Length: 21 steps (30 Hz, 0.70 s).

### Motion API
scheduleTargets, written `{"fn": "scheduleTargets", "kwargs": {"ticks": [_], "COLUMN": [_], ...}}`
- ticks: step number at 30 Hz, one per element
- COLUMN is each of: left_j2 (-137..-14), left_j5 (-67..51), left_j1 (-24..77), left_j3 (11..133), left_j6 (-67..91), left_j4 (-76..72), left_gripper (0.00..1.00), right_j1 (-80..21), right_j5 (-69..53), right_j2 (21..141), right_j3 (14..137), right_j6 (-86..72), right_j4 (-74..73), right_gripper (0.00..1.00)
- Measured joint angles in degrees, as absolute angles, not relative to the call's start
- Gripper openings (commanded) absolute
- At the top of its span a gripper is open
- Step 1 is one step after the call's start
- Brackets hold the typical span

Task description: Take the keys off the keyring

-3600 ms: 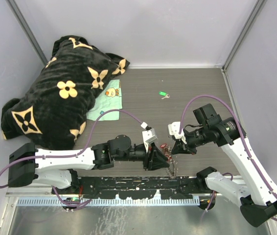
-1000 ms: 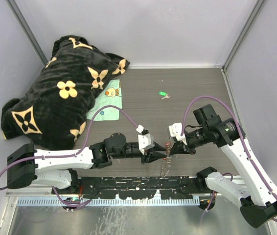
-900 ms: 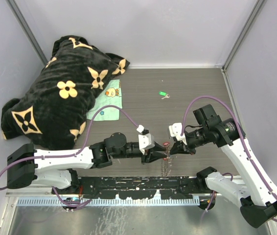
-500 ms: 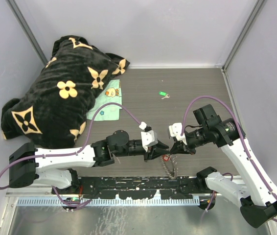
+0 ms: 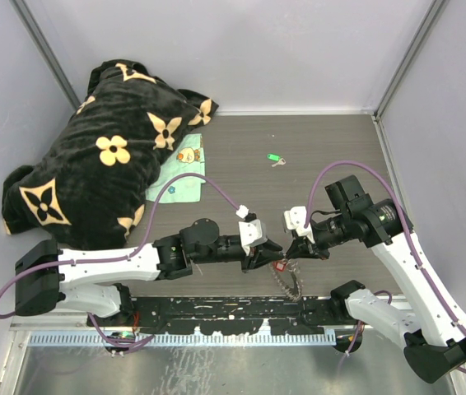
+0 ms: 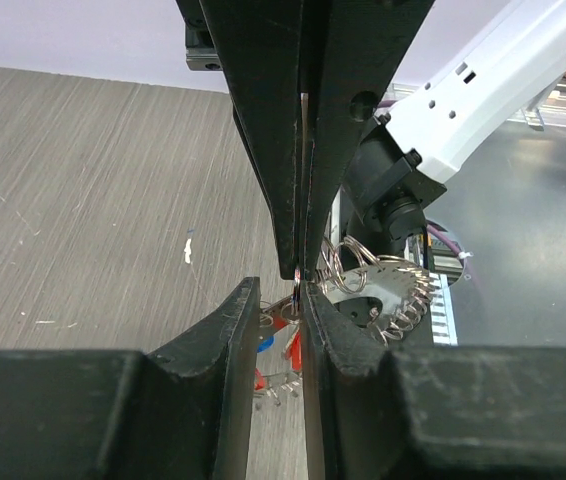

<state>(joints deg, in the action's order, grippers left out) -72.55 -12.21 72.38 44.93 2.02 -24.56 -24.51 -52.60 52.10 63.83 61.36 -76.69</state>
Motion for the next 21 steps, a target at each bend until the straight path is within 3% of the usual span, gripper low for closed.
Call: {"fn": "scheduleTargets", "kwargs": {"ticks": [17,21], "left_j2": [-74.8,-74.8], "left_j5": [-11.8,-11.7], "left_j1": [72.5,72.5], "left_j3": [47.8,47.8], "left_j6": [2.0,2.0], "left_j4": [-20.9,-20.9], "left_gripper": [0.23,0.18], "right_j1": [-24.3,-24.3], "right_j5": [-52.1,-52.1], "right_j2": [52.1,52.1], "right_j3": [63.8,63.8], "right_j6": [61.1,60.9], "right_j4": [-76.3,-76.3], "right_gripper": [0.01,0.01]}}
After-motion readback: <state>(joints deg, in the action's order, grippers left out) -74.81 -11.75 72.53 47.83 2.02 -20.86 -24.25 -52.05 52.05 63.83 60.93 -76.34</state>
